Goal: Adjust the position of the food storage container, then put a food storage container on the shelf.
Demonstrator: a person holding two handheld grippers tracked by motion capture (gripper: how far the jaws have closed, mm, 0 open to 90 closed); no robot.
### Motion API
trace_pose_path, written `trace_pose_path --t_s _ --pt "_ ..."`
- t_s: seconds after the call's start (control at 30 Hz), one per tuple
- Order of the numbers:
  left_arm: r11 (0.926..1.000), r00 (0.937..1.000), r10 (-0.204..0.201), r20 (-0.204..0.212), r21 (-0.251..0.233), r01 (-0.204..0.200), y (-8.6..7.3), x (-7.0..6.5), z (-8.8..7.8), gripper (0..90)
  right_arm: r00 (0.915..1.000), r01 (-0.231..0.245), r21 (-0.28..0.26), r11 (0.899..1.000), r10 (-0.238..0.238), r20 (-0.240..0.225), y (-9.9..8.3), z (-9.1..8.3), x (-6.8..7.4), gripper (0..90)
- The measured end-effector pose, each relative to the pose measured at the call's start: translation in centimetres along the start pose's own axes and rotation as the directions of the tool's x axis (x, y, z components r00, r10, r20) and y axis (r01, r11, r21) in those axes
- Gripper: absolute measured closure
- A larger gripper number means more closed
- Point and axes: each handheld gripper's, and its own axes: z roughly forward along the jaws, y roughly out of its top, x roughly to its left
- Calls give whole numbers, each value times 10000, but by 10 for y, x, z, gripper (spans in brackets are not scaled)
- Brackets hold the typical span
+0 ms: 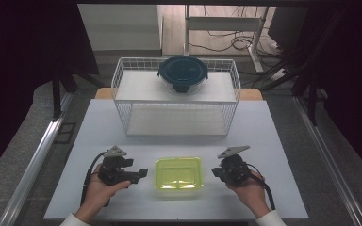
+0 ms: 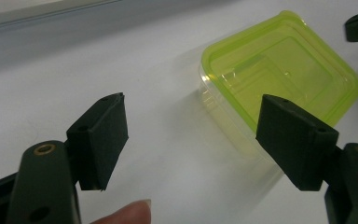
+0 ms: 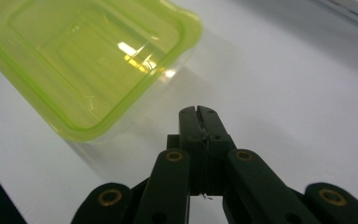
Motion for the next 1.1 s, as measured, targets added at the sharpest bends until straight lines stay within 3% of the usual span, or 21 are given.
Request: trace_pose_path --t_s 0.07,0.1,0.37,0.4,0.47,0.53,0.6,0.67,0.77,0.9,1.0,1.1 --pt "10000 10000 11 -2 19 -11 0 0 0 246 9968 -589 -414 9974 566 -557 -7 -8 -6 884" --pt "10000 10000 8 4 27 -8 0 -1 0 246 9956 -735 -538 9958 701 -618 -10 -11 -9 884" --pt "10000 10000 -20 -4 39 21 0 -2 2 245 9941 -996 -760 9921 959 -503 -19 -18 -16 840" --pt "10000 10000 -18 7 43 18 0 -2 3 245 9939 -1020 -806 9915 983 -491 -20 -17 -16 787" --pt "10000 10000 -51 30 41 51 0 -2 3 243 9912 -1264 -1080 9861 1213 -521 -20 -17 -17 550" --pt "9998 9998 -180 117 60 179 0 -1 3 239 9815 -1800 -1253 9756 1696 -891 -20 -16 -19 392" --pt "9995 9993 -308 225 11 307 0 0 2 230 9749 -2043 -1347 9696 1891 -1172 -19 -14 -18 281" --pt "9994 9991 -333 264 -51 335 0 0 1 227 9759 -1993 -1346 9707 1841 -1169 -19 -12 -13 214" --pt "9993 9988 -362 332 -92 365 -2 -1 -1 223 9743 -1963 -1327 9715 1780 -1381 -18 -8 -10 195" --pt "9988 9982 -480 353 -81 483 -3 0 -2 219 9611 -2333 -1542 9601 2036 -1865 -15 -8 -12 191" --pt "9980 9968 -630 492 -57 634 -2 1 1 210 9605 -2334 -1550 9599 2028 -1907 -16 -8 -12 190" --pt "9977 9955 -679 664 43 677 -1 -1 5 198 9539 -2510 -1445 9572 2191 -2051 -20 -5 -12 191"
